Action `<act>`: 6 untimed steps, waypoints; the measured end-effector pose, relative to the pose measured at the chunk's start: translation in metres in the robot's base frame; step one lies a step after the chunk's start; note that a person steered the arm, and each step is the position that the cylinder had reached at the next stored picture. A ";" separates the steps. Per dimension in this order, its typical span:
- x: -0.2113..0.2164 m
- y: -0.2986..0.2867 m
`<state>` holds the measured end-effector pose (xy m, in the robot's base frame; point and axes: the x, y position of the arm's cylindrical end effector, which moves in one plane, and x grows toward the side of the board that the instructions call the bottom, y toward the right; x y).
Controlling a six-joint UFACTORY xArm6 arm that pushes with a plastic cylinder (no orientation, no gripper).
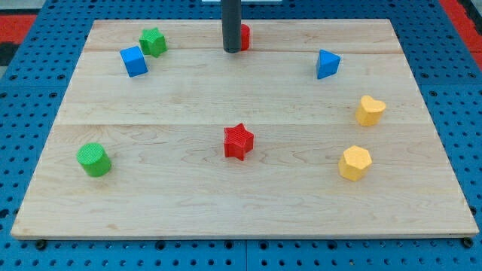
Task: Push red circle to the top right of the board
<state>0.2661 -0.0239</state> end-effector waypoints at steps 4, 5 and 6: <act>-0.049 0.121; -0.049 0.131; -0.048 0.100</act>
